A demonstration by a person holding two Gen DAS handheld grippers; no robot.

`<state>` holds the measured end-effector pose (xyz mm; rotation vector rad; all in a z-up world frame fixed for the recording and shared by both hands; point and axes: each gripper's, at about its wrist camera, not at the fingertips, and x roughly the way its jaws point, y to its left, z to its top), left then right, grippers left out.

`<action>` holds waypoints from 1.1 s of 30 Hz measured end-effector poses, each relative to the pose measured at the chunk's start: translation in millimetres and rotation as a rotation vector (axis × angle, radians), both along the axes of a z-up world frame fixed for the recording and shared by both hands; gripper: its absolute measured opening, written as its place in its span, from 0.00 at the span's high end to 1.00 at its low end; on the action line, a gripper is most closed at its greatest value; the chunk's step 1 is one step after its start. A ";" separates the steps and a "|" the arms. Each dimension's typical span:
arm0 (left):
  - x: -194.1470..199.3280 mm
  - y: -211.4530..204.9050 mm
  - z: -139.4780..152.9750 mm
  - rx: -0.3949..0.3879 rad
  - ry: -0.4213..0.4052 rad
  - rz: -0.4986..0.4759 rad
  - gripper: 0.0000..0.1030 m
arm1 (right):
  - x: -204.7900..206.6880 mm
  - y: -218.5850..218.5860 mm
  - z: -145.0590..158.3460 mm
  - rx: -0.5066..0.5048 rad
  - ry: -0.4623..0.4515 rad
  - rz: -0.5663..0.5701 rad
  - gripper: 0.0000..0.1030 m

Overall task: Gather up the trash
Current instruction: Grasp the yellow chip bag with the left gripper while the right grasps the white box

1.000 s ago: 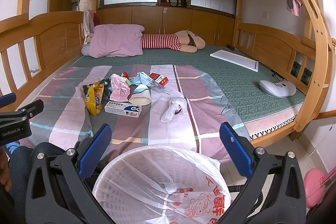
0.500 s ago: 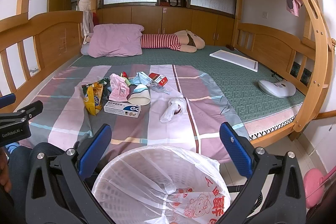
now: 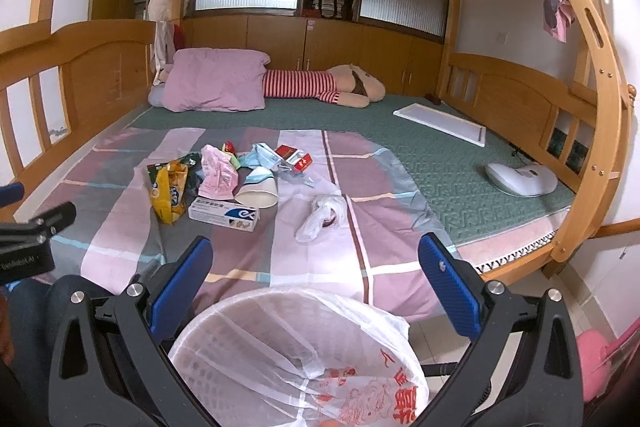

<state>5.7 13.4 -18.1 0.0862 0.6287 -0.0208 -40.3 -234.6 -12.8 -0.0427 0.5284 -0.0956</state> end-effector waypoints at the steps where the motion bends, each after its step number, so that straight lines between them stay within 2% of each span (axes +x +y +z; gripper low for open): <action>1: 1.4 0.1 -0.4 0.002 0.001 0.000 0.03 | 4.0 -2.3 0.3 0.022 0.006 0.016 0.02; 3: 13.5 11.2 -3.0 0.016 0.003 0.003 0.03 | 13.4 -7.9 2.5 0.080 0.009 0.059 0.03; 4: 17.4 8.2 1.3 0.016 0.006 0.006 0.03 | 19.3 -10.1 3.6 0.098 0.012 0.064 0.06; 5: 29.5 22.4 2.0 0.012 0.009 0.031 0.03 | 26.3 -13.1 4.6 0.109 0.012 0.060 0.10; 10: 85.2 67.3 3.9 -0.035 0.021 0.133 0.03 | 64.4 -8.4 6.8 0.102 -0.006 0.053 0.12; 15: 156.1 80.7 -18.6 -0.025 0.100 0.157 0.03 | 128.6 16.0 -16.0 0.114 0.074 0.065 0.12; 17: 187.1 83.1 -28.5 -0.089 0.153 0.142 0.03 | 151.5 29.2 -30.0 0.121 0.119 0.083 0.12; 19: 222.8 79.4 -43.4 -0.194 0.230 0.062 0.03 | 171.1 42.6 -44.4 0.124 0.165 0.107 0.12; 20: 237.6 72.4 -53.3 -0.216 0.267 0.015 0.03 | 182.1 50.2 -54.1 0.119 0.190 0.126 0.12; 24: 274.4 41.4 -95.0 -0.162 0.352 -0.071 0.03 | 219.7 76.0 -87.3 0.071 0.255 0.227 0.12; 27: 288.8 34.5 -125.8 -0.119 0.399 -0.098 0.04 | 245.1 98.1 -112.5 -0.051 0.311 0.294 0.11; 29: 296.2 35.8 -138.9 -0.121 0.451 -0.106 0.19 | 261.5 111.1 -129.9 -0.137 0.338 0.337 0.10; 30: 298.9 37.8 -142.8 -0.133 0.474 -0.117 0.35 | 270.4 116.0 -138.8 -0.178 0.351 0.367 0.09; 31: 299.9 40.0 -143.9 -0.144 0.480 -0.126 0.47 | 276.2 118.6 -146.3 -0.211 0.362 0.391 0.07; 33: 298.7 48.0 -141.8 -0.180 0.481 -0.129 0.51 | 296.0 122.2 -164.5 -0.240 0.430 0.431 0.06</action>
